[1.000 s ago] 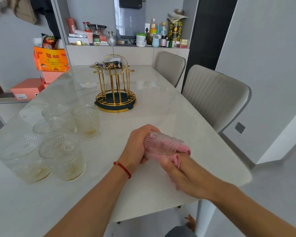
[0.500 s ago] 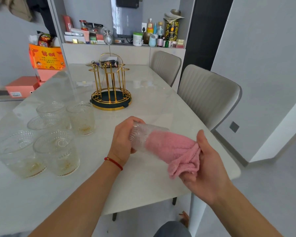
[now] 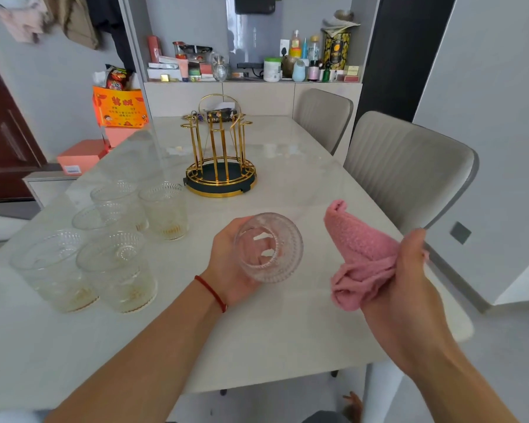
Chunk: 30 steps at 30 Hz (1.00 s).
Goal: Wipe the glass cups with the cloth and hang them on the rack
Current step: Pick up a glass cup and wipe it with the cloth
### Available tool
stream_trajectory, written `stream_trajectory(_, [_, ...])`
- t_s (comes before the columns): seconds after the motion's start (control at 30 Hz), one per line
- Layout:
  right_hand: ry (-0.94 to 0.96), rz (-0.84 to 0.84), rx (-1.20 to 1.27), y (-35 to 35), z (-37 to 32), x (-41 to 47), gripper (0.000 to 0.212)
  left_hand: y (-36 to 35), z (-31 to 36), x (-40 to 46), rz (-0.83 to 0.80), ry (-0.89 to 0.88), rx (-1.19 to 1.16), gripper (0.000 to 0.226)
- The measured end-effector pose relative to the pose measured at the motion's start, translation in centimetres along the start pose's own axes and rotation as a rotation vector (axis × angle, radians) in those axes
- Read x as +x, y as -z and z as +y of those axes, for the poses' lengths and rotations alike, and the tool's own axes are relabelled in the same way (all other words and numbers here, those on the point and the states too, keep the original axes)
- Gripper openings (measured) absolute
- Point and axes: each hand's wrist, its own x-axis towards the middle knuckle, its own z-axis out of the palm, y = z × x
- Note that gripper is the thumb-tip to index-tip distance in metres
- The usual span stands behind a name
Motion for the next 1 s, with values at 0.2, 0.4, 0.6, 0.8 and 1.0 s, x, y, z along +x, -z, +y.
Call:
stream_trajectory(0.2, [0.085, -0.242, -0.315, -2.9, 2.8, 3.6, 0.093, -0.1, -0.2, 0.4, 0.125, 0.082, -0.039, 0.034])
stream_trajectory(0.4, [-0.198, -0.543, 0.301, -2.6, 2.7, 7.0, 0.061, 0.8, -0.8, 1.6, 0.386, -0.011, 0.005, 0.028])
stream_trajectory(0.6, [0.085, -0.402, -0.4, -3.1, 4.3, 7.9, 0.038, 0.3, -0.4, 1.5, 0.417, -0.092, 0.082, 0.035])
stream_trajectory(0.8, [0.008, -0.146, -0.509, -3.1, 5.0, 7.8, 0.037, 0.6, -0.7, 1.6, 0.204, -0.172, 0.24, 0.05])
stream_trajectory(1.0, [0.081, -0.16, -0.463, -2.5, 5.3, 7.5, 0.04, 1.3, -1.0, 1.7, 0.24, -0.402, 0.754, 0.034])
